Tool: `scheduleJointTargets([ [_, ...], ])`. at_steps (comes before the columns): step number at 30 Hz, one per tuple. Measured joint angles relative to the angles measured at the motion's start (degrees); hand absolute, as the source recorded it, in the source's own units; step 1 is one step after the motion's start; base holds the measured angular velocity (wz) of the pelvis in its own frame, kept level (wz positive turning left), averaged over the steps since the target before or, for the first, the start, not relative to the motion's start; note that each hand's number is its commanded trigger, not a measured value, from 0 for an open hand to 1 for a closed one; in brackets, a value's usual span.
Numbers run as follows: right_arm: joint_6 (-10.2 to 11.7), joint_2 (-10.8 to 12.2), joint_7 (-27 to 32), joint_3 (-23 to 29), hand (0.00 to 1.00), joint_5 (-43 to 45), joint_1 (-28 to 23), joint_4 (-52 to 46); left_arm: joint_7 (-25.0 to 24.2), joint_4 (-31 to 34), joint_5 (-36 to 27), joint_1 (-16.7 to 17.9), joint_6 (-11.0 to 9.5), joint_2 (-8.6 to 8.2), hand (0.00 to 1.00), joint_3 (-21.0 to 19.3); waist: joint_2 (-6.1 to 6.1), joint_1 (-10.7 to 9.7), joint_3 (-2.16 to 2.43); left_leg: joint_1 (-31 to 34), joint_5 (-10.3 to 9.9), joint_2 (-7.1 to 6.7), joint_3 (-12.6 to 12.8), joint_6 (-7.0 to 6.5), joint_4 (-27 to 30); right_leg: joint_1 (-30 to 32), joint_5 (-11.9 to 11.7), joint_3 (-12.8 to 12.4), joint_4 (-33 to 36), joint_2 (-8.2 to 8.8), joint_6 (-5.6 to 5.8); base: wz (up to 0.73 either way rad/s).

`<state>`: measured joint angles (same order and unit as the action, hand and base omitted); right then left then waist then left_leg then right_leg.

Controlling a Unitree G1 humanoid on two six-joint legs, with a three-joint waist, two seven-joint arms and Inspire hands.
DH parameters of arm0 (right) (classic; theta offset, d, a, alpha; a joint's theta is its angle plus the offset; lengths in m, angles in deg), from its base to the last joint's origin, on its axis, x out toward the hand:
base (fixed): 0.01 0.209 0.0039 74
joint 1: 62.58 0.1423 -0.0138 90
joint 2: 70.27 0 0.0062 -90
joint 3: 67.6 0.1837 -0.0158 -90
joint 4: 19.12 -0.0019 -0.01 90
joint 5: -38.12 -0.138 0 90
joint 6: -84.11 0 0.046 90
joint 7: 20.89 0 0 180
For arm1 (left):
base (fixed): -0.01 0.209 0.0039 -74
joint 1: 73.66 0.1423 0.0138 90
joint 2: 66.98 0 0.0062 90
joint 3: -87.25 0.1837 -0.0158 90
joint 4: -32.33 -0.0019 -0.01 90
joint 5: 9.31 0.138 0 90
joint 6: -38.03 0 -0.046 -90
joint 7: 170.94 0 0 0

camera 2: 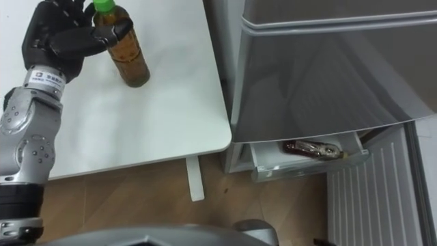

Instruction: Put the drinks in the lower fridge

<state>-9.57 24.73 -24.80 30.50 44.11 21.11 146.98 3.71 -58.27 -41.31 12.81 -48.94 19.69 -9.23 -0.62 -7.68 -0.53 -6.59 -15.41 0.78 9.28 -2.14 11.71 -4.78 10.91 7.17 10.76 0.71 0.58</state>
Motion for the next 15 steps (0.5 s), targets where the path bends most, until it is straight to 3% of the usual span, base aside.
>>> scheduleJointTargets([
  [15, -1.40, 0.03, -0.04, 0.06, 0.00, 1.39, 1.22, -0.68, -1.72, -0.08, 0.16, 0.01, 0.92, 0.11, 0.00, -0.02, 0.55, 0.22, -0.07, -0.01, 0.00, 0.00, 0.35, 0.00, 0.00, 0.12, -0.02, -0.64, 0.00, -0.10, -0.03, 0.00],
])
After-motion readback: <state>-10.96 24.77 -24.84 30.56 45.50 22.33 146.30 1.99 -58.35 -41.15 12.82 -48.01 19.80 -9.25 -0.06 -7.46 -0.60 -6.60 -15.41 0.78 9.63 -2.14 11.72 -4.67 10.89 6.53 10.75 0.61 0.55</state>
